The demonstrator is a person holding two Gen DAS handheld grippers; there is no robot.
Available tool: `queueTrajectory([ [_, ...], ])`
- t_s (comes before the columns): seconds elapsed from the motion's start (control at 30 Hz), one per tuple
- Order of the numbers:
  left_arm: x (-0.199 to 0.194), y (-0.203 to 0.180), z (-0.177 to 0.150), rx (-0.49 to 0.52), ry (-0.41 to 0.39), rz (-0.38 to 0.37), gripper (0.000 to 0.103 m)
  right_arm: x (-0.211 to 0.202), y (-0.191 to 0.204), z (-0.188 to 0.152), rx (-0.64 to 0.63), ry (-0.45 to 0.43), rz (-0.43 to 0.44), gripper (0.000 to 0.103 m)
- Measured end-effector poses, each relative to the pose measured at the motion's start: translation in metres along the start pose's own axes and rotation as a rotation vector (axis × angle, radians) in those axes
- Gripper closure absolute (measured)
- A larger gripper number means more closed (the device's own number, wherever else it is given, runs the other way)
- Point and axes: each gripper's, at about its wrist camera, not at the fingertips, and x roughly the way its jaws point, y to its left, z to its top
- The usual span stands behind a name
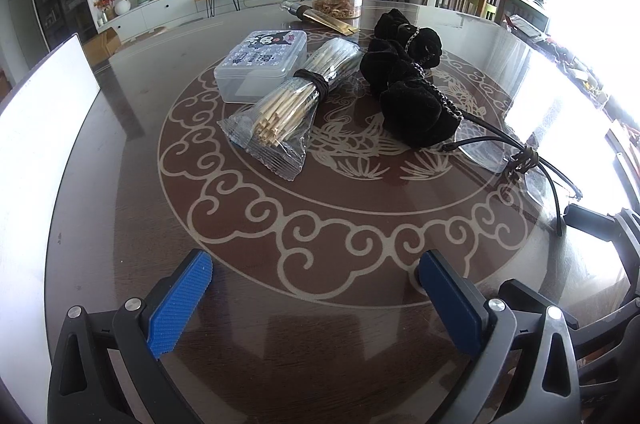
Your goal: Organize objects
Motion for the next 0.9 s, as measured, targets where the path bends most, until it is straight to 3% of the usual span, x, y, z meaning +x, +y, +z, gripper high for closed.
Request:
queueTrajectory([
  [0.9,0.0003,0.0004,-0.0005,0.001,0.0,-0.001,0.0,-0.0014,-0.0012,-0.0004,0.001,-0.002,-0.001,0.0],
])
